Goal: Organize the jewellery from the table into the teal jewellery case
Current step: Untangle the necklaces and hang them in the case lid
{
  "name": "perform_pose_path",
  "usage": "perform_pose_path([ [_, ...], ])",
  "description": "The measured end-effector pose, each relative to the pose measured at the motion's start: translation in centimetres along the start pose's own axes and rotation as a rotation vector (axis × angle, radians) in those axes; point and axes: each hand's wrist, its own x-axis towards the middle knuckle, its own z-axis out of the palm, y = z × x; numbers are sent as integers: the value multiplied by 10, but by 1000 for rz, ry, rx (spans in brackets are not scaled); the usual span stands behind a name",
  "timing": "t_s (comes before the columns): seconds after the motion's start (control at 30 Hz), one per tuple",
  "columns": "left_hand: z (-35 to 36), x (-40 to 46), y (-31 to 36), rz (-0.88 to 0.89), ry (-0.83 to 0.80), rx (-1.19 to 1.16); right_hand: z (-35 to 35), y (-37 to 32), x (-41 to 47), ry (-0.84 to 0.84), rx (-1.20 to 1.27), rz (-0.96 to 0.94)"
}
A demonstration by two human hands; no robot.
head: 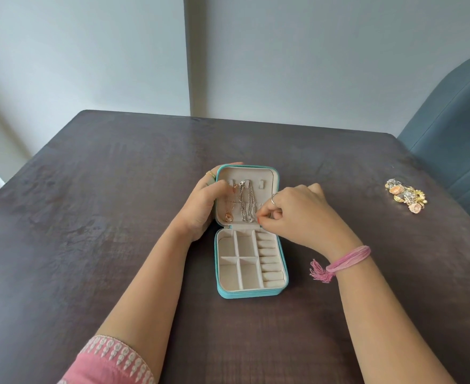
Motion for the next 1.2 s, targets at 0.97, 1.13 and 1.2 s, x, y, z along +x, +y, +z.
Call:
perform_pose_path([
  [0.97,15,-18,-5,14,394,90,44,-12,-14,426,1190,432],
  [1.13,23,-30,-4,32,369,-63,47,-25,-21,237,1426,513],
  [1.2,26,-38,-5,27,309,-91,48,-27,-22,208,1450,508],
])
